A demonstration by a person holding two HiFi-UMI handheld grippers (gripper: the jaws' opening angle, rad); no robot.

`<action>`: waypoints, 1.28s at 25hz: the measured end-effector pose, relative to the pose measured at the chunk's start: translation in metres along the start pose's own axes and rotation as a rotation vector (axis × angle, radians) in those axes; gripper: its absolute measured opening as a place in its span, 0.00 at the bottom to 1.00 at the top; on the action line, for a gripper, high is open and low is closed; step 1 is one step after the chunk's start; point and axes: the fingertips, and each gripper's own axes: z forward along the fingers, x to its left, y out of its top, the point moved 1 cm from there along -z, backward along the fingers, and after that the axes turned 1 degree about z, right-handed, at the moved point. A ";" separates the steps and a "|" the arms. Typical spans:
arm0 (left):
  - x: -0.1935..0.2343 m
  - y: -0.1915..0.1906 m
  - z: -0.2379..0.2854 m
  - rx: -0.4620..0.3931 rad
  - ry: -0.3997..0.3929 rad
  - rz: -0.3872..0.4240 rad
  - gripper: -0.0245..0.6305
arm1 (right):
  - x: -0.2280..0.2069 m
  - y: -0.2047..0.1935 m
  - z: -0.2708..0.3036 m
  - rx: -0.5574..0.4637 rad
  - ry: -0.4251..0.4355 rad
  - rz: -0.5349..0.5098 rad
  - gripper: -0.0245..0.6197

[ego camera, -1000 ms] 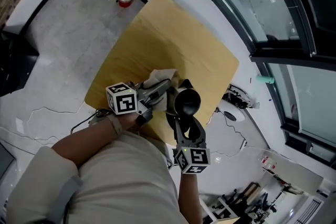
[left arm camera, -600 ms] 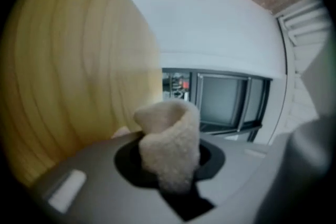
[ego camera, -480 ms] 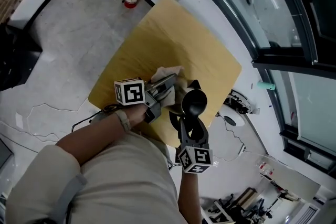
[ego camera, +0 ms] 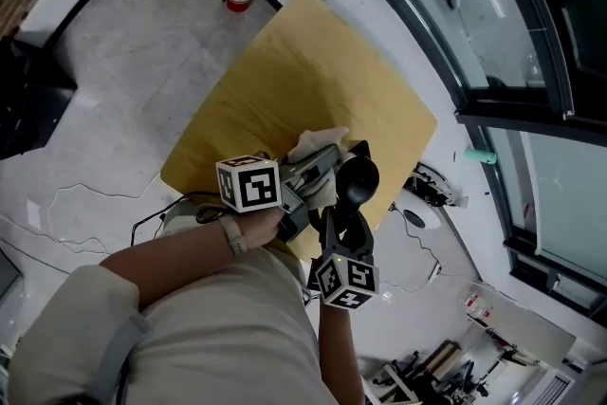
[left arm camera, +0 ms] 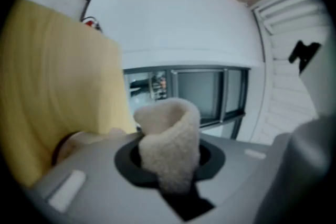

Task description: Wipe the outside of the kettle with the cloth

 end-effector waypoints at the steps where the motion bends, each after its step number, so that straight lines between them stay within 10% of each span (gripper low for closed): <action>1: -0.019 0.001 0.008 0.000 -0.036 0.066 0.16 | 0.000 0.002 0.002 0.003 -0.025 0.001 0.35; 4: 0.021 0.008 0.018 0.011 0.079 0.157 0.17 | 0.002 0.005 0.007 0.001 -0.066 -0.003 0.35; 8: 0.099 -0.002 0.000 0.005 0.269 -0.128 0.16 | 0.002 0.005 0.005 -0.002 -0.064 0.006 0.35; 12: -0.020 -0.002 0.017 0.006 0.019 0.083 0.16 | 0.003 0.007 0.007 -0.018 -0.065 -0.008 0.35; 15: 0.013 0.002 0.020 -0.010 0.137 0.183 0.17 | 0.003 0.007 0.009 -0.023 -0.065 -0.016 0.35; 19: 0.139 -0.008 -0.007 -0.045 0.388 -0.143 0.17 | 0.005 0.004 0.007 -0.025 -0.066 -0.024 0.35; 27: 0.137 -0.013 -0.008 -0.070 0.343 -0.011 0.15 | 0.003 0.005 0.008 -0.042 -0.078 -0.034 0.36; 32: 0.033 -0.005 0.014 -0.105 0.067 0.038 0.18 | 0.000 0.007 0.010 -0.054 -0.096 -0.022 0.38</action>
